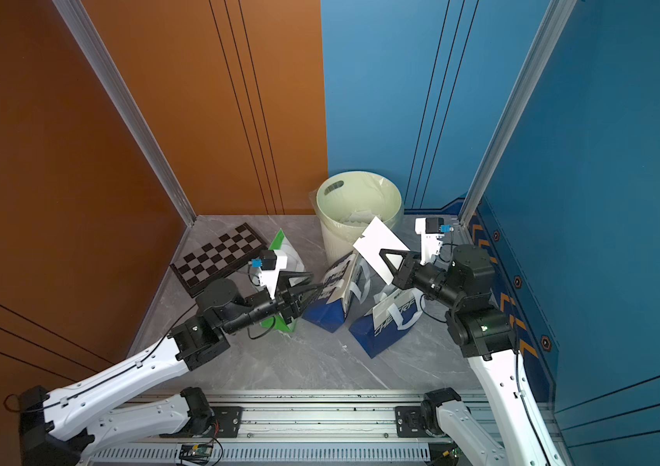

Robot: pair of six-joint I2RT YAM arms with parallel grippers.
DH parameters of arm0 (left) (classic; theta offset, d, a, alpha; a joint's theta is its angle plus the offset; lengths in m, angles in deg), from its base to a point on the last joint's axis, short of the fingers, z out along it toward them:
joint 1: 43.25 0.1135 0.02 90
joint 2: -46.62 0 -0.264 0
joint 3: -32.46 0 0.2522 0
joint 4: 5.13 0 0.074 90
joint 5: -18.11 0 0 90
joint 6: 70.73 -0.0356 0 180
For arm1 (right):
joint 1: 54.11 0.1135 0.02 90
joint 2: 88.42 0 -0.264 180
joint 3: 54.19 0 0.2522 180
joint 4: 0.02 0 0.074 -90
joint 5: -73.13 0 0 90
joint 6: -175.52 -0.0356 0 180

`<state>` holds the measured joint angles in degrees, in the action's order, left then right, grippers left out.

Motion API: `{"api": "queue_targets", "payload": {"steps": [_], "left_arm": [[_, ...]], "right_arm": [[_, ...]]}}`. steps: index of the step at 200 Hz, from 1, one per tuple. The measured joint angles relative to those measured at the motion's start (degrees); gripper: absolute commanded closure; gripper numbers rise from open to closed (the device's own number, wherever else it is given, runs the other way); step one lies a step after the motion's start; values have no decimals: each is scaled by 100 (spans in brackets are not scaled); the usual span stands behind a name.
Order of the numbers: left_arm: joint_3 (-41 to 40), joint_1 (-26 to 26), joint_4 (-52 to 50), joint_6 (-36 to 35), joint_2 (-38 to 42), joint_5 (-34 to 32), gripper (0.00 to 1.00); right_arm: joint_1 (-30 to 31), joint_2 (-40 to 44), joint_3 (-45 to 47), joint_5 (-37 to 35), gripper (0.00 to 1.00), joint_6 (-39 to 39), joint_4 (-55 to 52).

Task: Shred takeout receipts and throw away
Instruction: Shred the takeout receipt.

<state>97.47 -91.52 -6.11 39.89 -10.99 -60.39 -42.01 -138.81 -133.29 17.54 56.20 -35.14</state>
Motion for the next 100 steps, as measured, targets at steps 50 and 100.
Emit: {"api": "queue_targets", "payload": {"steps": [50,100], "left_arm": [[1565,1187,-1602,234,-518,527,55],[2107,2269,-1978,544,-979,1276,52]], "right_arm": [[35,-496,-247,-22,100,592,42],[149,-669,-286,-20,100,1222,105]]}}
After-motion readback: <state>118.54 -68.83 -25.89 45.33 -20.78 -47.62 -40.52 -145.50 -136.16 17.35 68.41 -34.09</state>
